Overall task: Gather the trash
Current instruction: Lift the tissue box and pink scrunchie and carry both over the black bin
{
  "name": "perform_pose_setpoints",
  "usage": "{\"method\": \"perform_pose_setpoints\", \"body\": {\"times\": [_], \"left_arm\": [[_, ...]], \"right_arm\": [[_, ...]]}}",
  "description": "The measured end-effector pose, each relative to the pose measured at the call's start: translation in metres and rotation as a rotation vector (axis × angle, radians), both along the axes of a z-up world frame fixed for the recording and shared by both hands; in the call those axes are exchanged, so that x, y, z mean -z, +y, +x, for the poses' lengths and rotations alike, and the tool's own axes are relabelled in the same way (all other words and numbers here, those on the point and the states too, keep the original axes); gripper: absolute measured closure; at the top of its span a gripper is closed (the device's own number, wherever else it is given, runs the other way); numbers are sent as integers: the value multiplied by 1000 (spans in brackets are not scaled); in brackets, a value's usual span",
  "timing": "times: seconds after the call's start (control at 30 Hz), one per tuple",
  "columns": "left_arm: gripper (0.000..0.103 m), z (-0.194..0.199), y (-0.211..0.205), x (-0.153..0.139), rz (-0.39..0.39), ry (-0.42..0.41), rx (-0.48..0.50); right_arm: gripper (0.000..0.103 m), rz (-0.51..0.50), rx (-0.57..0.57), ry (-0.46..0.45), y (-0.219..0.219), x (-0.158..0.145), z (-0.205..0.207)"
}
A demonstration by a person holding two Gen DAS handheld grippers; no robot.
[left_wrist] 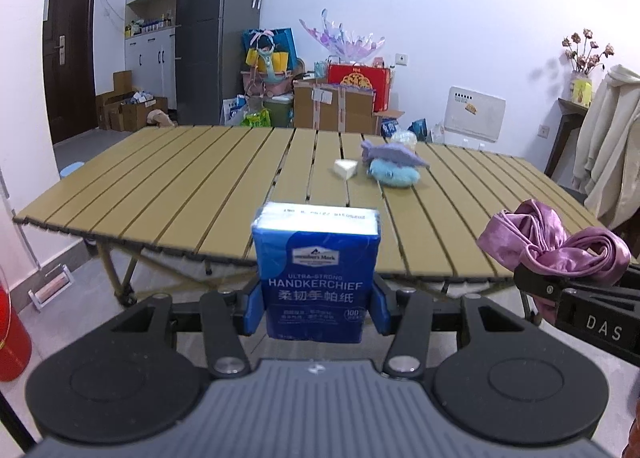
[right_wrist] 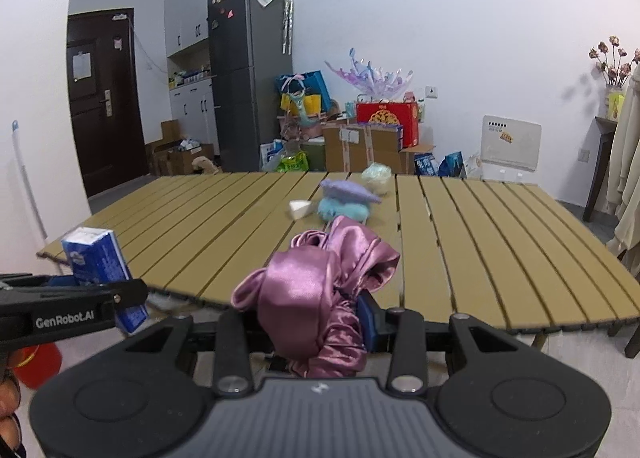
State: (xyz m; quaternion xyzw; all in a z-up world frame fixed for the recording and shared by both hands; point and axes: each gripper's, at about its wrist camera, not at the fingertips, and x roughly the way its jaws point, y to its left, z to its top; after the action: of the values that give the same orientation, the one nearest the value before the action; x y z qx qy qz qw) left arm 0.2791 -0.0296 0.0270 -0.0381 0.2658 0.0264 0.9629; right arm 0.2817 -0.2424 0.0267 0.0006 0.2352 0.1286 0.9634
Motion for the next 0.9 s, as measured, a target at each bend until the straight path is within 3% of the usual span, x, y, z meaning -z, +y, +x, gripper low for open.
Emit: {"method": "perform_pose_setpoints", "body": {"times": [0.53, 0.9], "left_arm": [[52, -75, 11, 80, 54, 147, 45], [52, -100, 25, 148, 44, 296, 31]], "right_arm": [[66, -82, -83, 152, 21, 69, -86], [66, -123, -133, 321, 41, 136, -112]]}}
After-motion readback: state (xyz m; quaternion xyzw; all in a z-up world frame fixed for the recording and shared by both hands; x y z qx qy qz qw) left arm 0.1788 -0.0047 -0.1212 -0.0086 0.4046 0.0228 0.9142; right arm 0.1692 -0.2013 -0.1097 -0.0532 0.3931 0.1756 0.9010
